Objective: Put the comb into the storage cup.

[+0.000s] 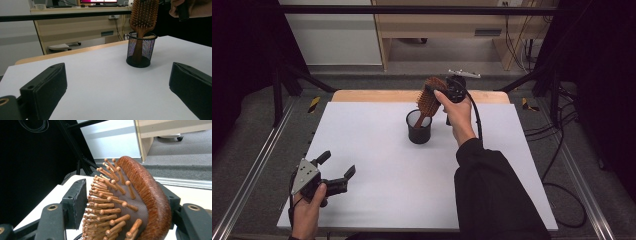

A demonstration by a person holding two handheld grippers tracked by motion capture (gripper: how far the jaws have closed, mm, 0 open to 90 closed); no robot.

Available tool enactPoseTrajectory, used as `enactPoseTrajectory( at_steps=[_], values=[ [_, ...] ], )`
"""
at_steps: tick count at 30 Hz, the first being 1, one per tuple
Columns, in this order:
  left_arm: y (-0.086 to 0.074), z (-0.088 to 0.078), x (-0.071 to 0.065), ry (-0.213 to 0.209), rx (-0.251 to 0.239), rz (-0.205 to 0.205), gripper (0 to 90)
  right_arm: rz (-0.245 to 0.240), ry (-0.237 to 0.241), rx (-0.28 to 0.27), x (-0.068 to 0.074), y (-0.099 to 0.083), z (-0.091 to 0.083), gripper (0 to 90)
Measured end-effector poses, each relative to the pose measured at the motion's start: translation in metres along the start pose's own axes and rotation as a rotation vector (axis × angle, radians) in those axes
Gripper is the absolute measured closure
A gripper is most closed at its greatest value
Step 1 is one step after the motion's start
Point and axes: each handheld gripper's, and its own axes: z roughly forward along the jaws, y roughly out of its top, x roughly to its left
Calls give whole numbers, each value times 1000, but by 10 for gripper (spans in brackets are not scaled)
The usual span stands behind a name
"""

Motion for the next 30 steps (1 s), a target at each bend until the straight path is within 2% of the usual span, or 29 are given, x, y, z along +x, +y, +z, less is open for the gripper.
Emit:
enactPoseTrajectory(
  at_steps=[20,30],
  values=[
    [0,0,0,-1,0,0,18,10,3,9,-3,-1,-1,295],
    [0,0,0,0,0,0,18,21,-8,8,-2,-1,0,192]
  ],
)
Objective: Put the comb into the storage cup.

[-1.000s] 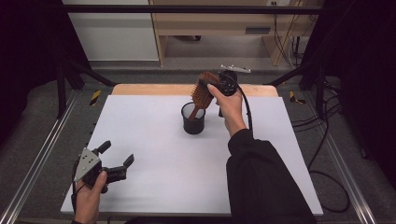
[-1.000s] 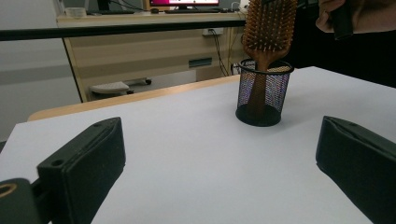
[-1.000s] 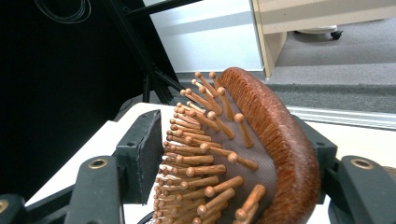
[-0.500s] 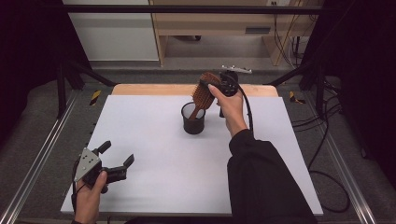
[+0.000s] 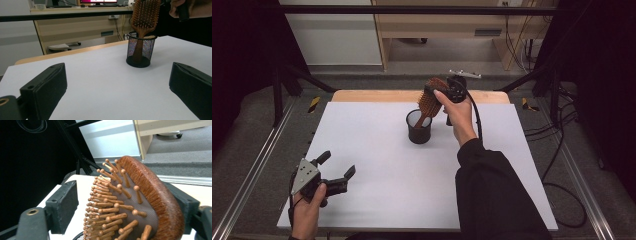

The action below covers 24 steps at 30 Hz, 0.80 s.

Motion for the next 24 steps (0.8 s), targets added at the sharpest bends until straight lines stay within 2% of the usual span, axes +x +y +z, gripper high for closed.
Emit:
enactPoseTrajectory(
  at_steps=[11,24],
  values=[
    [0,0,0,0,0,0,18,10,-4,0,0,1,-2,117],
    [0,0,0,1,0,-2,18,9,3,-29,2,4,-10,98]
  ],
)
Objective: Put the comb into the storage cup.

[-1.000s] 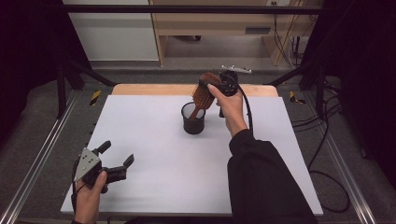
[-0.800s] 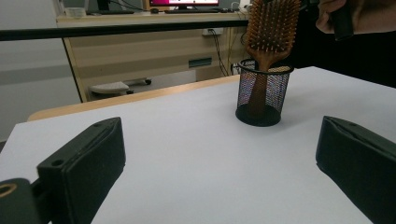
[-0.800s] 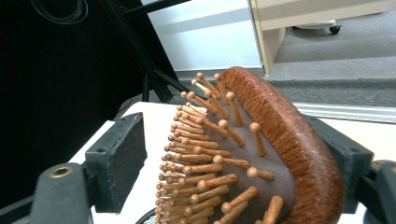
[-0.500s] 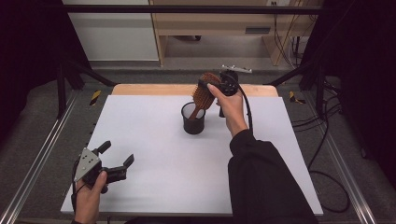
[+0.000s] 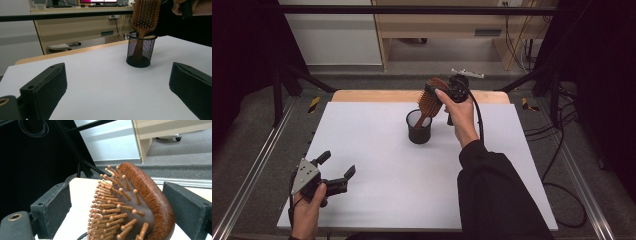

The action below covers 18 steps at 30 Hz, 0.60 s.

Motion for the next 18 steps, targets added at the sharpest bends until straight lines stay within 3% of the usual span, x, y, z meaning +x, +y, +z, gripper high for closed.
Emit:
enactPoseTrajectory(
  at_steps=[11,18],
  values=[
    [0,0,2,5,-1,-7,17,-5,13,-57,4,7,-17,84],
    [-1,0,2,8,-2,-11,17,-47,9,-95,4,7,-33,75]
  ],
)
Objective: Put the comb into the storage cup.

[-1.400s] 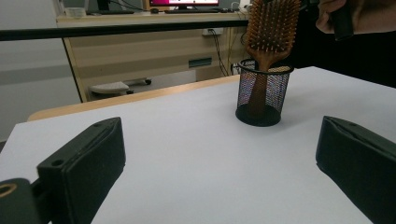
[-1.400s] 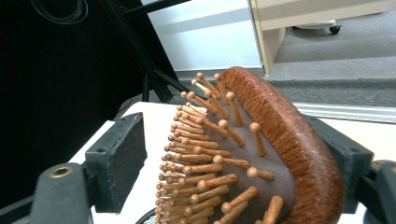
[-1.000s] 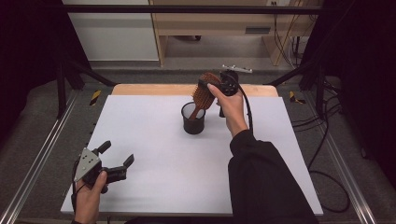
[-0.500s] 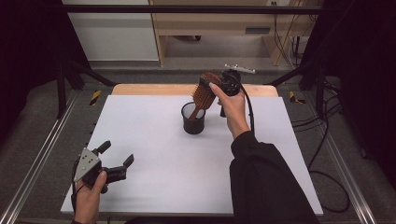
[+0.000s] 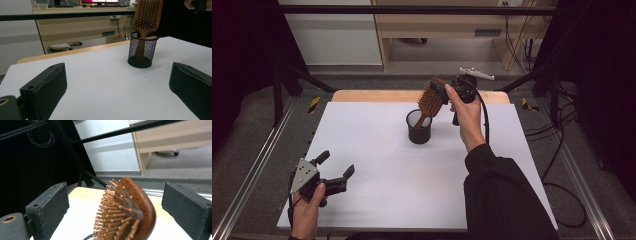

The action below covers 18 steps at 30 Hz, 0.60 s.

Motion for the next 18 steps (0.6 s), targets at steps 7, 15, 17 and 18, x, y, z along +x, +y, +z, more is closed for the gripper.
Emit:
enactPoseTrajectory(
  at_steps=[7,15,17,18],
  values=[
    [0,1,0,3,3,-1,17,-47,-33,-23,-4,-2,-18,92],
    [-1,-2,3,5,-3,-8,17,-83,-37,-51,-7,-5,-42,110],
    [0,-3,3,6,-5,-8,17,-105,-58,-66,-7,-5,-46,102],
    [0,-3,4,6,-4,-6,17,-113,-67,-71,-6,-5,-48,99]
  ],
)
